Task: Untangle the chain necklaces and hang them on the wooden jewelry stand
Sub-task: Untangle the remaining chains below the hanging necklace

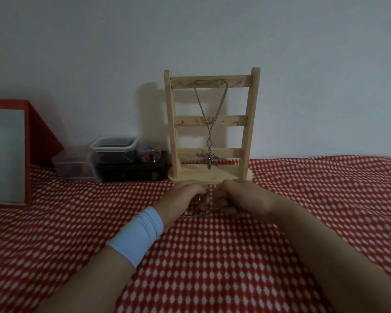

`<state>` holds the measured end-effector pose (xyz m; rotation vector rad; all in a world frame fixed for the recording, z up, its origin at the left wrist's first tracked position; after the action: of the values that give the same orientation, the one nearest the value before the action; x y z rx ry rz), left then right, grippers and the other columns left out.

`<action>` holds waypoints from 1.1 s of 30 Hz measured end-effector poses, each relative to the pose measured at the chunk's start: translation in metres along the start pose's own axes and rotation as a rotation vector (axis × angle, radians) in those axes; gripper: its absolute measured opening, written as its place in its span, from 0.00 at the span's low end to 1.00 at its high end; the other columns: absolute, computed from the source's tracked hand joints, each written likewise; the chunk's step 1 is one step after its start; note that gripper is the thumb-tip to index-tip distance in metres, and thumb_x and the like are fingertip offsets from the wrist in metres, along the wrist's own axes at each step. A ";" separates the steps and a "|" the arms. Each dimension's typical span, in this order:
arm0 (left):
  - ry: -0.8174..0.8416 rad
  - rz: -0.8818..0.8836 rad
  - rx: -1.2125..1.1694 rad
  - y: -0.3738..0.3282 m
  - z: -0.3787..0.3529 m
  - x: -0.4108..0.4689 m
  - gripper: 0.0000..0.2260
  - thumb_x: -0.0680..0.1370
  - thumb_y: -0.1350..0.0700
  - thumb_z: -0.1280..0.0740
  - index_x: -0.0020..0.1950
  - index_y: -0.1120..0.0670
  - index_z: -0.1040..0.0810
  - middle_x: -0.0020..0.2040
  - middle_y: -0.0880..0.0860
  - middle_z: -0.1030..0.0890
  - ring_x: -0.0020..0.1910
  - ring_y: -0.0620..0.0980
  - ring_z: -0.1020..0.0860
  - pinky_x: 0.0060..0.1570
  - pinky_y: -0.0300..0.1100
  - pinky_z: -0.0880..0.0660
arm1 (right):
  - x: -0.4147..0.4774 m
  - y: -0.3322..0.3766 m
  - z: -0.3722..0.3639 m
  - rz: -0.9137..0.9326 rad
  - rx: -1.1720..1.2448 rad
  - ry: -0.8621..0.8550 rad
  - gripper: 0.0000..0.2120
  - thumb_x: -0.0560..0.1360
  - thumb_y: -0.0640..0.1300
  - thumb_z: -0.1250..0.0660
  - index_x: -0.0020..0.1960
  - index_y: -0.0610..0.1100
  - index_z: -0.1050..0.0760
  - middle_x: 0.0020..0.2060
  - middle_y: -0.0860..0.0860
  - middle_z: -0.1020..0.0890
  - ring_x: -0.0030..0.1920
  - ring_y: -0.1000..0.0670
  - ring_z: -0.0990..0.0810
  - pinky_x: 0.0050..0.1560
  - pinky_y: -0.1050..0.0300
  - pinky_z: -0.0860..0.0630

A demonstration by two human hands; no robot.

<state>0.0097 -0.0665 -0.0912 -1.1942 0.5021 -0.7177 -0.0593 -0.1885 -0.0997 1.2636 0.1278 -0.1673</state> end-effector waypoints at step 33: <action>-0.169 -0.313 0.926 -0.012 -0.035 -0.001 0.14 0.80 0.45 0.39 0.51 0.49 0.16 0.52 0.46 0.26 0.53 0.44 0.29 0.52 0.44 0.26 | -0.020 0.012 0.042 0.158 -0.164 -0.300 0.04 0.80 0.32 0.37 0.51 0.39 0.24 0.34 0.44 0.16 0.32 0.53 0.20 0.32 0.61 0.24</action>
<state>-0.0185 -0.0912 -0.0901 -0.4440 -0.1797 -0.9566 -0.0767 -0.2237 -0.0723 1.0670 -0.2120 -0.2037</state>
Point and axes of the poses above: each hand's wrist, its own x-axis towards the middle knuckle, its own z-axis out of the back of the hand, y = z × x, the point moved 7 cm from there along x, towards the middle knuckle
